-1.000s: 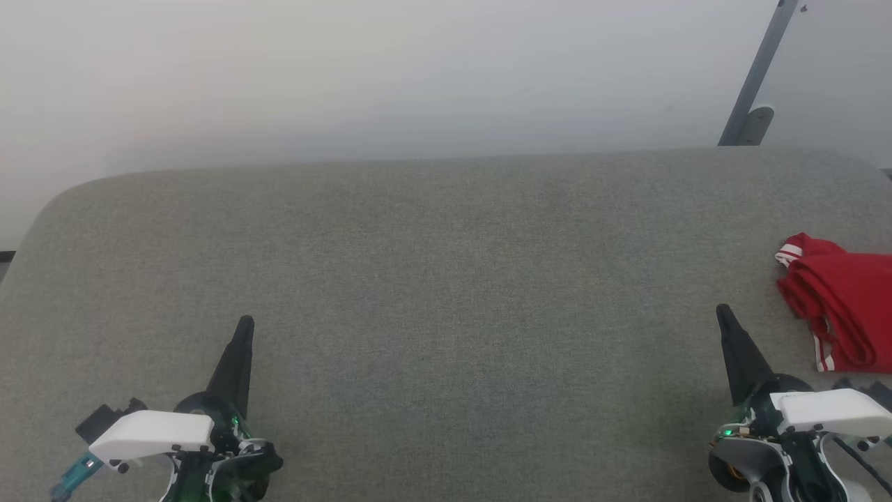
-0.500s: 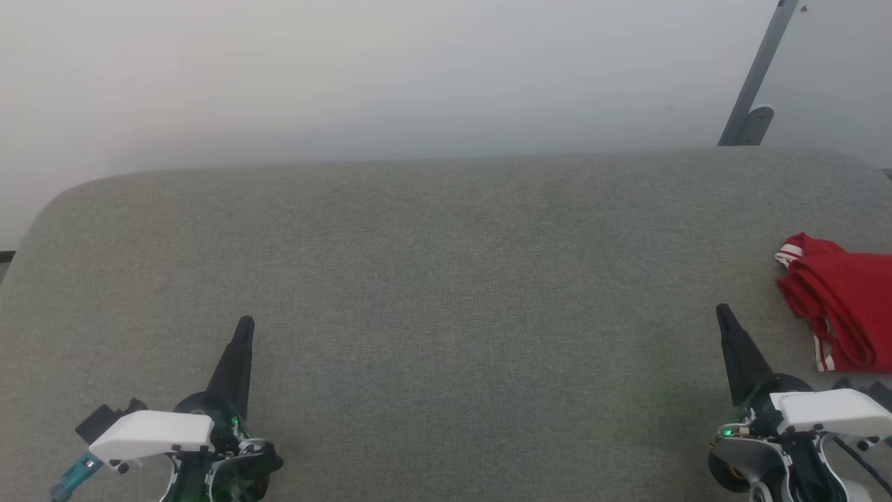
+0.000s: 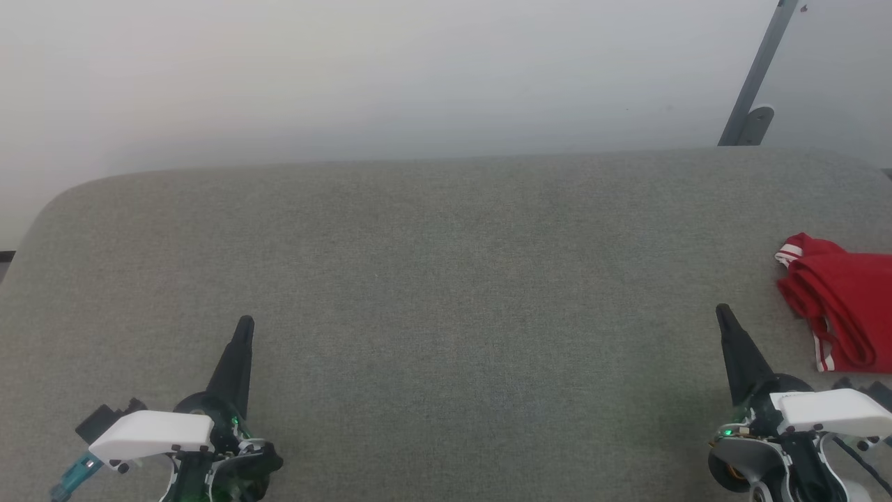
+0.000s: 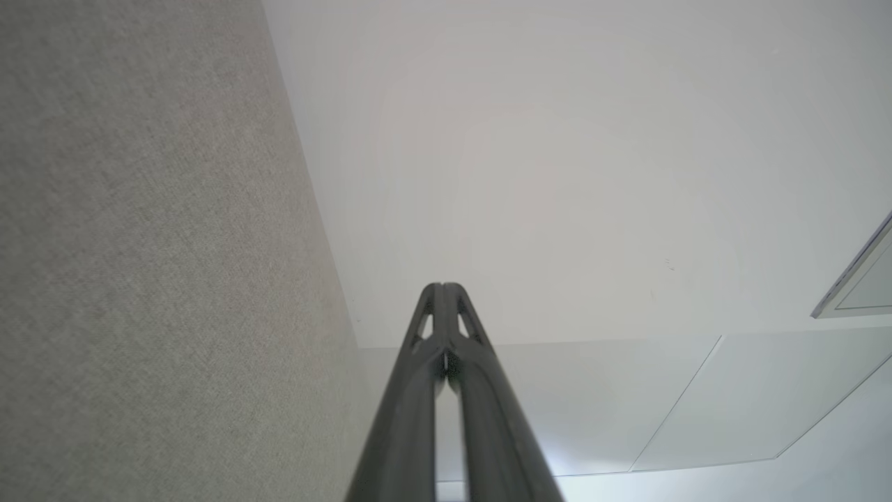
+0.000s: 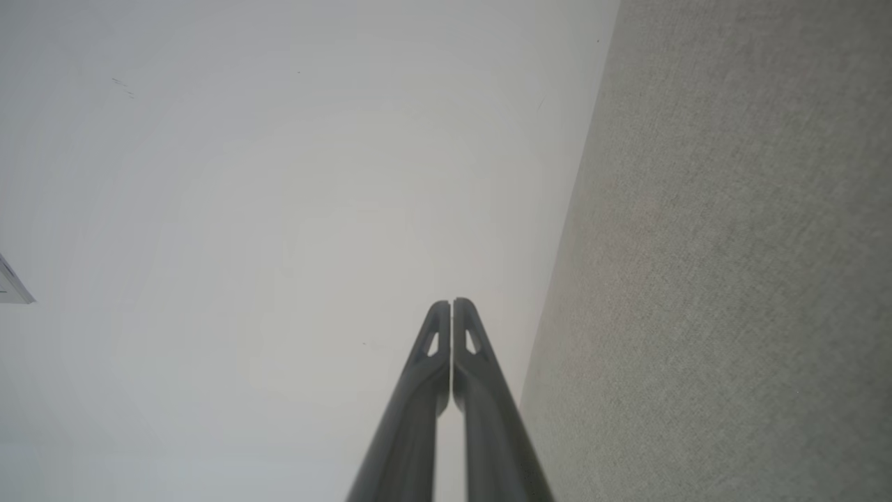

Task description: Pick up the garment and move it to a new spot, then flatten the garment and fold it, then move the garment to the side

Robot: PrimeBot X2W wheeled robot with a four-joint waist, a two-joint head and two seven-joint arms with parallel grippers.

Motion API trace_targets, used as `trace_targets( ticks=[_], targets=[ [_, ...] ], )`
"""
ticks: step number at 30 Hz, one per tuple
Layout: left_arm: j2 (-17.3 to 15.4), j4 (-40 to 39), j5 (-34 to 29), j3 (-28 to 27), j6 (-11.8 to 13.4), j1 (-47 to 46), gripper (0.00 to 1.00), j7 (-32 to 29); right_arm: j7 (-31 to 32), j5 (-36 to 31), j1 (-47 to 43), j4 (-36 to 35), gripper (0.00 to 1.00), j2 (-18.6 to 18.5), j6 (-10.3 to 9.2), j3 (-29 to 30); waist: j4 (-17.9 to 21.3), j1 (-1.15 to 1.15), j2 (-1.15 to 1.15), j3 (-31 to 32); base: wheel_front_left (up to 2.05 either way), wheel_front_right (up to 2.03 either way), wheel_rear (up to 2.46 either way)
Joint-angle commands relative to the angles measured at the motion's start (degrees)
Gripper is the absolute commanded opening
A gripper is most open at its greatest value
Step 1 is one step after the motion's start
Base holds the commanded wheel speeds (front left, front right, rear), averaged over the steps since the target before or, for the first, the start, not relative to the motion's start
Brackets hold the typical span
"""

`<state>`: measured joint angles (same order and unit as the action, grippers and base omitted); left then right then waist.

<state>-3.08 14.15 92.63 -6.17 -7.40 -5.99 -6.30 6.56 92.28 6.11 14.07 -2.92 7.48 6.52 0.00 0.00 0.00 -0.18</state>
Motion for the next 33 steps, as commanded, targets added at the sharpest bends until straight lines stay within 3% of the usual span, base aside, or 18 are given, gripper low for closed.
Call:
trace_targets(
  ticks=[1,33],
  targets=[
    [0.09,-0.04,-0.1,-0.28,-0.16,-0.59,0.0,-0.31,0.1,0.24,0.32,0.03,0.0,0.19,0.02,0.05,0.0,0.0,0.0,0.0,0.0,0.0,0.0],
    [0.17,-0.04,-0.24,-0.36,-0.16,-0.61,0.0,-0.34,0.09,0.25,0.32,0.04,0.0,0.19,0.02,0.02,0.0,0.0,0.0,0.0,0.0,0.0,0.0]
  ],
)
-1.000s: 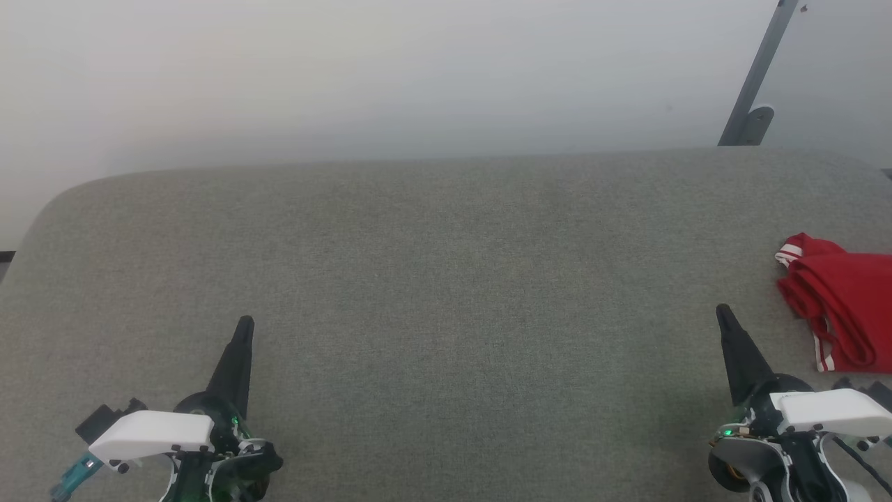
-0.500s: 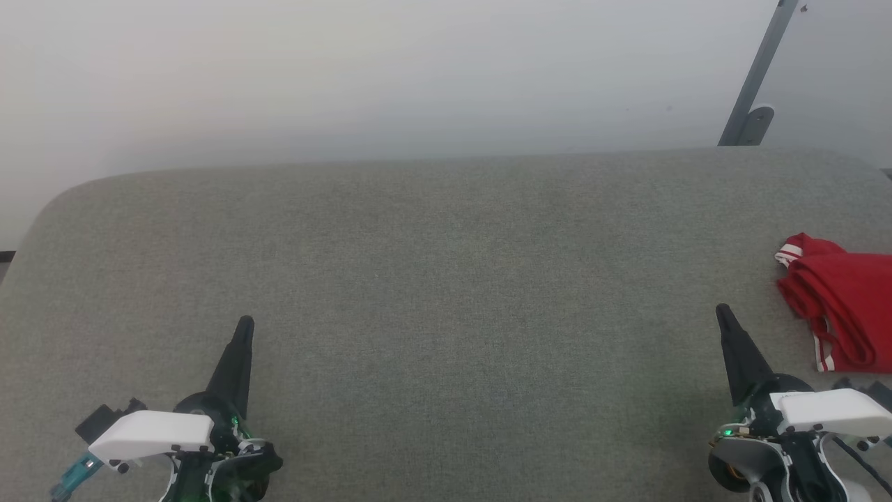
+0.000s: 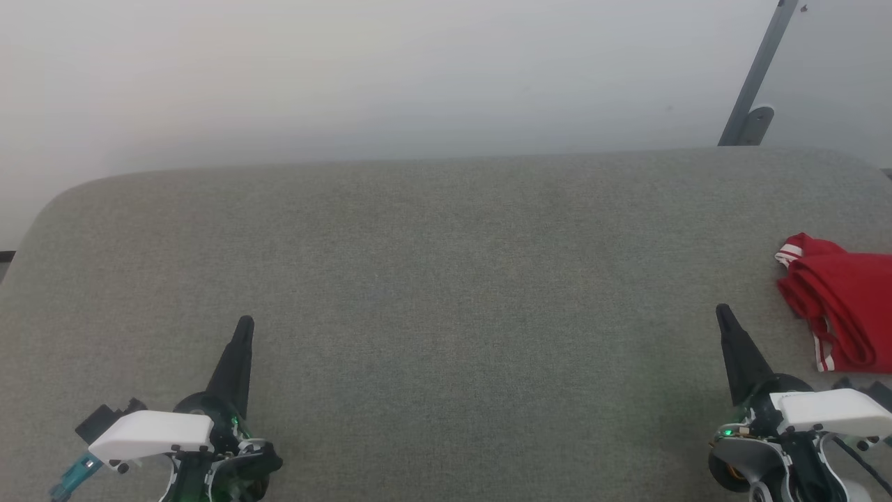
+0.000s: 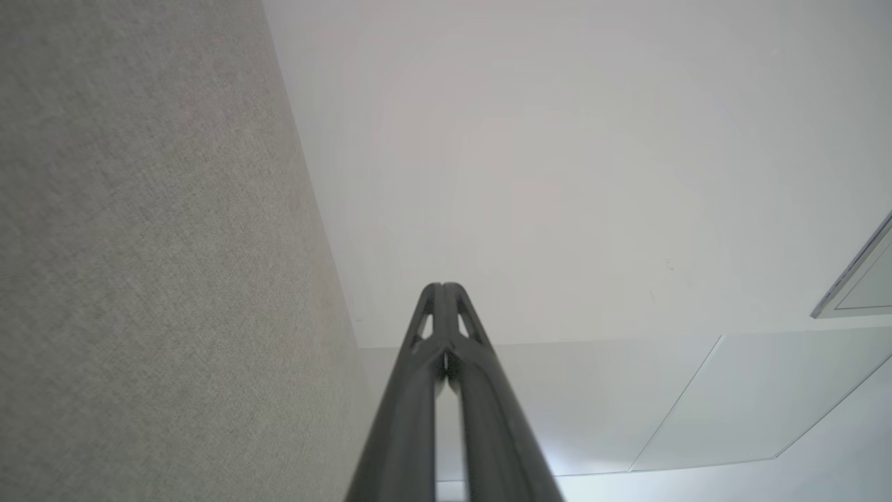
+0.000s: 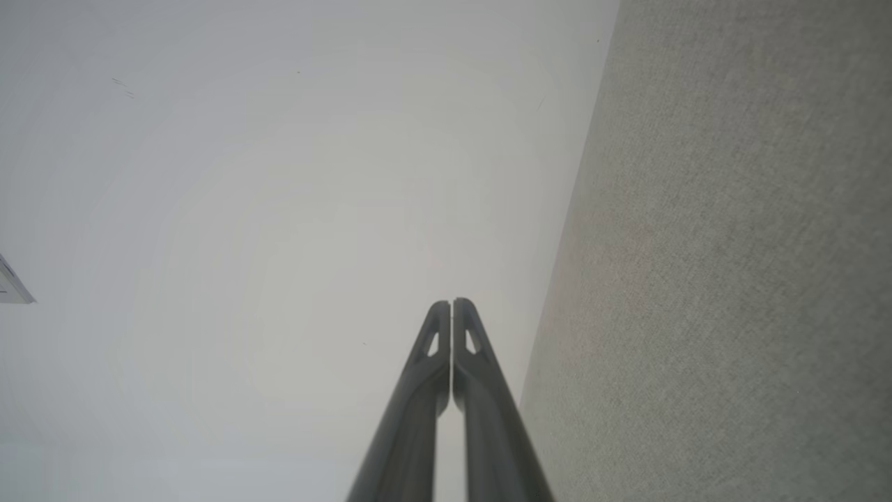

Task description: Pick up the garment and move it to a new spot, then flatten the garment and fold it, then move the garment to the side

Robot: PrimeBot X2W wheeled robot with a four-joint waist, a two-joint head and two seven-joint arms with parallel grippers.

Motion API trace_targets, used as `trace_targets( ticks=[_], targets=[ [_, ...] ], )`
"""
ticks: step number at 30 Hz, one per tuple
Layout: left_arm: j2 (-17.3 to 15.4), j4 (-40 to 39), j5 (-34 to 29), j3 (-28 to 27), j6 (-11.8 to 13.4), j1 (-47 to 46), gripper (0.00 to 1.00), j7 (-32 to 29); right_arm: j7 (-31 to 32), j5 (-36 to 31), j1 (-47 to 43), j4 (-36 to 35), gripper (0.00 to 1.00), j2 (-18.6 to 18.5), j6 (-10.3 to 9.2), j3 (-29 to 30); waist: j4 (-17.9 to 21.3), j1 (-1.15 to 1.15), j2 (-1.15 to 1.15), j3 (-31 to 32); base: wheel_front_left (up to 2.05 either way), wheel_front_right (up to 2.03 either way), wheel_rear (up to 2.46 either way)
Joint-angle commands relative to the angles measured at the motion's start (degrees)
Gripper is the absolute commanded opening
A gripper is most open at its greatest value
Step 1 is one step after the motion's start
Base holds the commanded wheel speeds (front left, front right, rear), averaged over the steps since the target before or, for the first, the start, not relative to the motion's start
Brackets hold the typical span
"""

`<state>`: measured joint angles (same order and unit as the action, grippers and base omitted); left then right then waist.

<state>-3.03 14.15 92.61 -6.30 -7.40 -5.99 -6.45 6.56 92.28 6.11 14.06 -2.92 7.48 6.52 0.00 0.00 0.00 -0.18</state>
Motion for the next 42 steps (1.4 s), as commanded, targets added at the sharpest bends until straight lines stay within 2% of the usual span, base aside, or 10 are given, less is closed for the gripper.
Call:
trace_targets(
  ticks=[1,42],
  targets=[
    [0.12,-0.04,-0.22,-0.24,-0.16,-0.61,0.0,-0.19,0.09,0.25,0.32,0.04,0.0,0.19,0.02,0.04,0.0,0.0,0.0,0.0,0.0,0.0,0.0],
    [0.19,-0.05,-0.28,-0.31,-0.16,-0.62,0.0,-0.23,0.08,0.26,0.32,0.04,0.0,0.19,0.02,0.03,0.0,0.0,0.0,0.0,0.0,0.0,0.0]
  ],
)
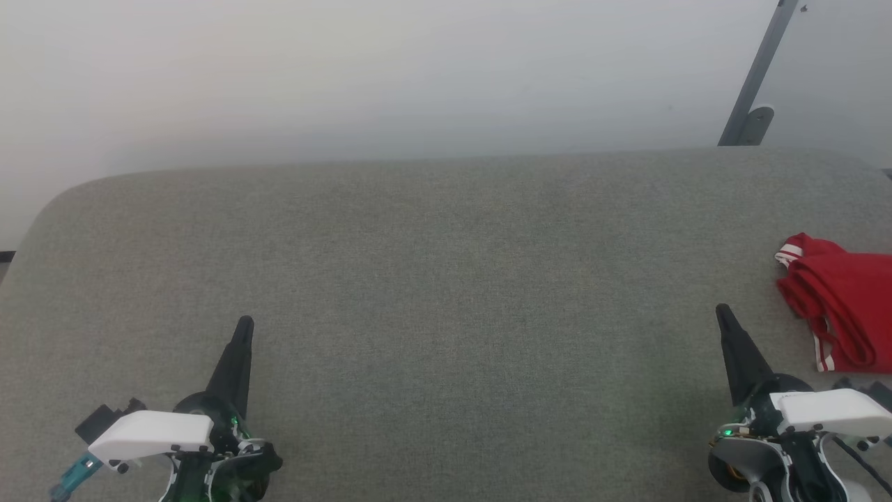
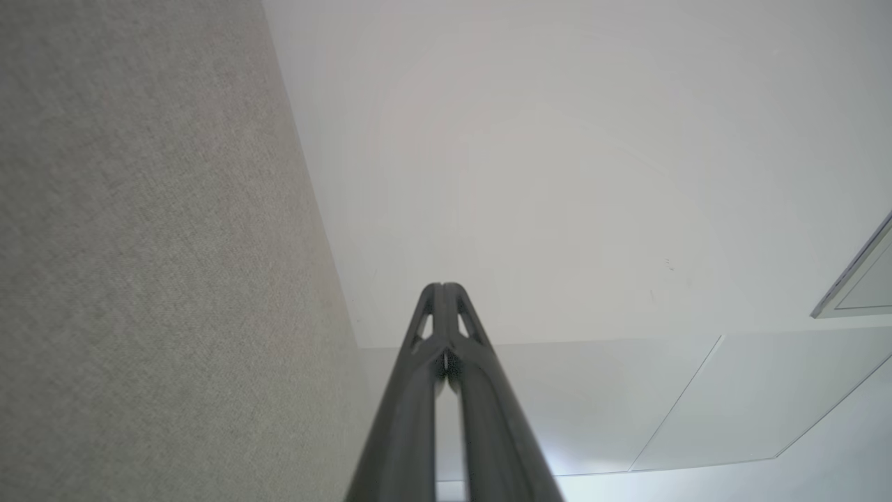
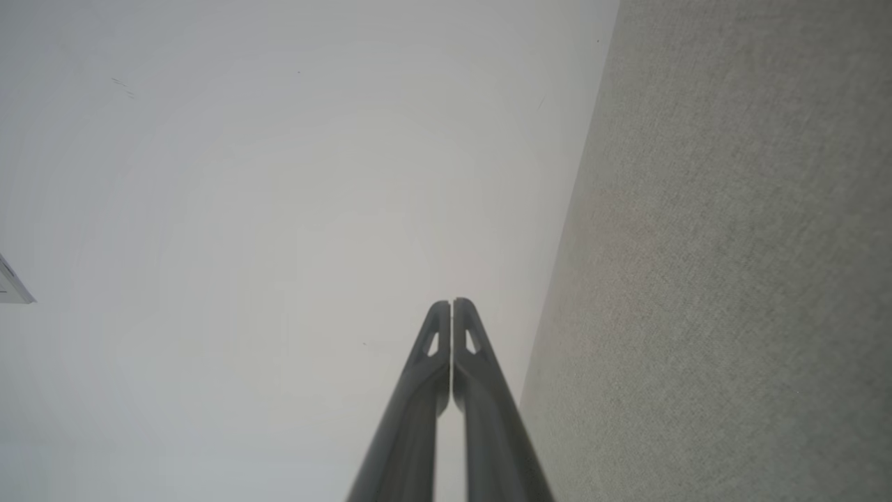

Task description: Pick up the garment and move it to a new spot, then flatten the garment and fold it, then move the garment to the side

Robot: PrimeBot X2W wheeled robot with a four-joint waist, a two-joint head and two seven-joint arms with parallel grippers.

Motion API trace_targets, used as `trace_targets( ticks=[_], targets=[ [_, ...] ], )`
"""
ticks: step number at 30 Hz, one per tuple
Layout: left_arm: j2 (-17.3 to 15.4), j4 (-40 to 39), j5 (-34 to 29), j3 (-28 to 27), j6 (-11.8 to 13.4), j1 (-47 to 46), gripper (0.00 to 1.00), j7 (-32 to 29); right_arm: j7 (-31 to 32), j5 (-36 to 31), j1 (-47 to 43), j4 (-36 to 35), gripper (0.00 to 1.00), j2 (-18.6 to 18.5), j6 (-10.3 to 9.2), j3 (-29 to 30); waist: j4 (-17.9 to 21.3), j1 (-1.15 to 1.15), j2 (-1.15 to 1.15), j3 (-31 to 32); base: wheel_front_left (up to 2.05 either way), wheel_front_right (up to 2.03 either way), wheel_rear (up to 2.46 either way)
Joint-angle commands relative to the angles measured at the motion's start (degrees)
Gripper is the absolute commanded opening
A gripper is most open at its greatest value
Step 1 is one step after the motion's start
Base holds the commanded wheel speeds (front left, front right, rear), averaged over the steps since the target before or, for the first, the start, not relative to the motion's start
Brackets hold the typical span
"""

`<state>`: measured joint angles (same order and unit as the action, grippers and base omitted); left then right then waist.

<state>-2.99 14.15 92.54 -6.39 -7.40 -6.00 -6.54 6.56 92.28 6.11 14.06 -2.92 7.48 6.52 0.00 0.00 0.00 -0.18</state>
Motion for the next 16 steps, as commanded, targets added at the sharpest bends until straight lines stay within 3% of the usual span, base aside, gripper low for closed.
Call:
trace_targets(
  ticks=[1,16],
  targets=[
    [0.15,-0.05,-0.22,-0.22,-0.16,-0.61,0.0,-0.14,0.08,0.26,0.32,0.05,0.0,0.19,0.02,0.02,0.0,0.0,0.0,0.0,0.0,0.0,0.0],
    [0.16,-0.05,-0.24,-0.23,-0.16,-0.62,0.0,-0.16,0.08,0.26,0.32,0.04,0.0,0.19,0.02,0.02,0.0,0.0,0.0,0.0,0.0,0.0,0.0]
  ],
)
